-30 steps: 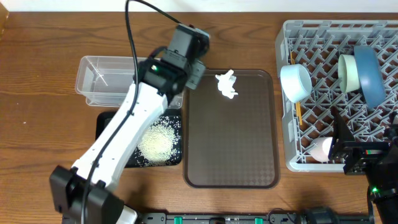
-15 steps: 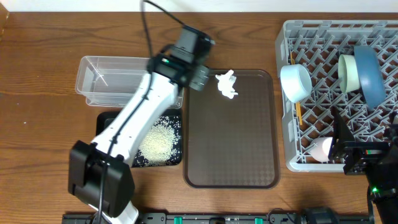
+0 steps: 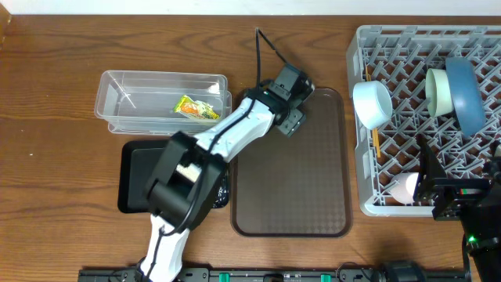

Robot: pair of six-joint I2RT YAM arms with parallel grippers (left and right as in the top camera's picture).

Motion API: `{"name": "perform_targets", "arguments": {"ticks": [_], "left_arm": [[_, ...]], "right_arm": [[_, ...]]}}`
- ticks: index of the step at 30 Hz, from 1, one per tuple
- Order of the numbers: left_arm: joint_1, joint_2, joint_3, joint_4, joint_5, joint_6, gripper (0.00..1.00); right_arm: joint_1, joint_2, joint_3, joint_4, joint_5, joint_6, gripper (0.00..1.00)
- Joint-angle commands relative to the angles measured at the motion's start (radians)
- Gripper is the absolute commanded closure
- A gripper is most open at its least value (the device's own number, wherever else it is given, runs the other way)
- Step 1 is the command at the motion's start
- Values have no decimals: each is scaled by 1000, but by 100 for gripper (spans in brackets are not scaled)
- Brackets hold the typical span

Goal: Sort waste into correct bins and load items into the dishwasher rack
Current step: 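Carry the wrapper and tissue left over the clear plastic container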

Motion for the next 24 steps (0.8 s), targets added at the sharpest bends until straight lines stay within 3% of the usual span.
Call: {"name": "perform_targets", "arguments": {"ticks": [1, 2, 4, 7, 12, 17, 24], "left_arm": [[4, 11, 1, 7, 10, 12, 33], [4, 11, 1, 2, 12, 3, 40], [4, -2, 2, -9, 11, -24, 68], [9, -46, 5, -34, 10, -62, 94], [36, -173, 6, -45, 18, -163, 94], [37, -272, 6, -79, 3, -171, 94], [83, -419, 6, -211, -258, -172, 93]], "right_arm": [[3, 2, 3, 2, 7, -5, 1], [3, 2, 3, 2, 7, -5, 1], [3, 2, 3, 2, 7, -5, 1], [3, 2, 3, 2, 7, -5, 1], [3, 2, 3, 2, 7, -5, 1], [3, 2, 3, 2, 7, -5, 1], [3, 2, 3, 2, 7, -5, 1]]}}
